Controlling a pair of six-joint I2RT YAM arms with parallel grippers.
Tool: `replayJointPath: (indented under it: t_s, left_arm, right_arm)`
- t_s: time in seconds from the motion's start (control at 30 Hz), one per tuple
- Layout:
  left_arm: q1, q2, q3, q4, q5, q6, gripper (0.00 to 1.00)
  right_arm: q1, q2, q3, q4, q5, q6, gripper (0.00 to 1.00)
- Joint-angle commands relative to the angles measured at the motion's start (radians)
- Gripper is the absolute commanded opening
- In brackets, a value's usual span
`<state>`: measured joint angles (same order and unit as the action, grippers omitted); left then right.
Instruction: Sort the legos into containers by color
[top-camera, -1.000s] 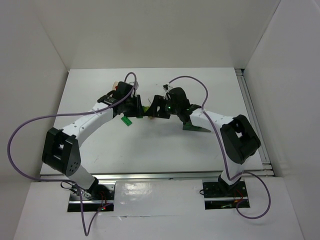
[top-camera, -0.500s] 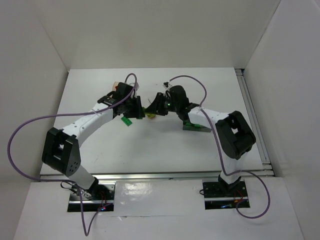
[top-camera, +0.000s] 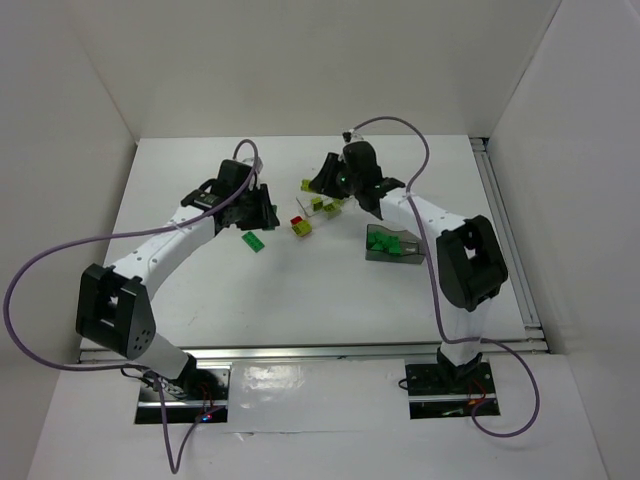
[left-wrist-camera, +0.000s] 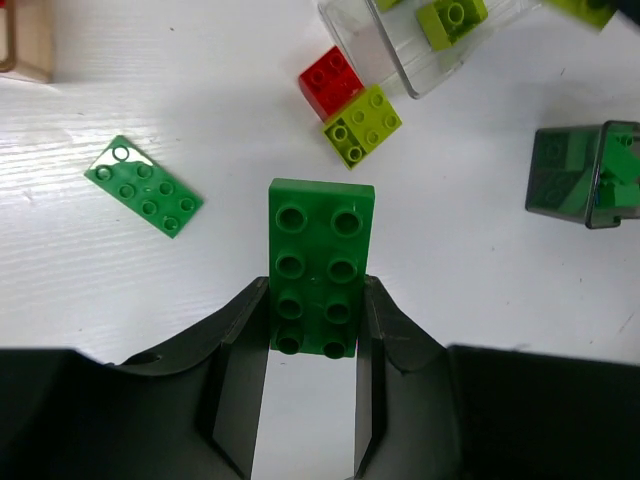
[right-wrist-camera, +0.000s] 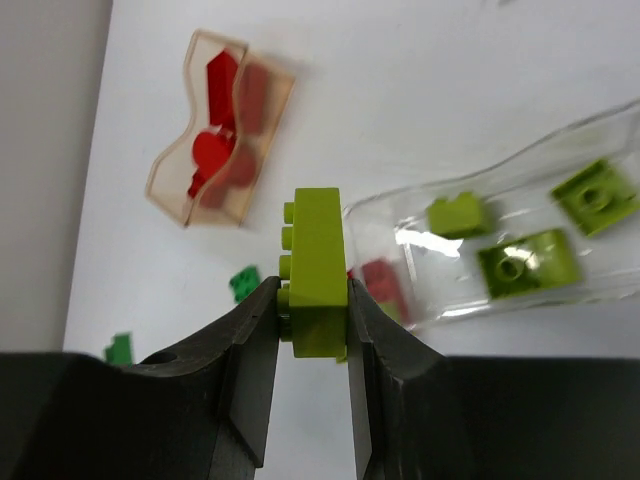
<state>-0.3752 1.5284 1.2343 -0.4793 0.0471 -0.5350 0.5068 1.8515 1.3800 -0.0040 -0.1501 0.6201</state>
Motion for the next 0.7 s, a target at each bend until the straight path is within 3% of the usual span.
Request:
replayJointPath:
  t_s: [0.0, 0.13, 0.5, 0.53, 0.57, 0.63, 0.67]
  left_arm:
    - [0.012, -0.059, -0.006, -0.011, -0.030, -0.023, 0.00]
    - [0.021, -0.059, -0.006, -0.012, -0.039, -0.023, 0.00]
    - [0.030, -0.017, 0.022, -0.022, 0.002, -0.033, 0.00]
    - [0.030, -0.017, 0.022, -0.022, 0.002, -0.033, 0.00]
    - [0.030, -0.017, 0.031, -0.022, 0.002, -0.033, 0.00]
    - [0.019, -0.008, 0.042, -0.031, 0.002, -0.033, 0.00]
    - [0.009, -0.008, 0.056, -0.031, 0.002, -0.023, 0.00]
  right_arm:
    - [-0.048, 0.072, 0.105, -0.099, 0.080, -0.066, 0.23]
    - [-0.085, 0.149, 0.206, -0.151, 0.037, -0.101, 0.23]
    - [-0.085, 0.253, 0.264, -0.185, -0.089, -0.174, 0.32]
    - [-0.085, 0.268, 0.289, -0.223, -0.098, -0.174, 0.36]
    - [-0.085, 0.285, 0.345, -0.253, -0.089, -0.183, 0.60]
    - [-0.085, 0.299, 0.378, -0.324, -0.050, -0.194, 0.74]
    - [-0.085, 0.299, 0.378, -0.324, 0.008, -0.194, 0.87]
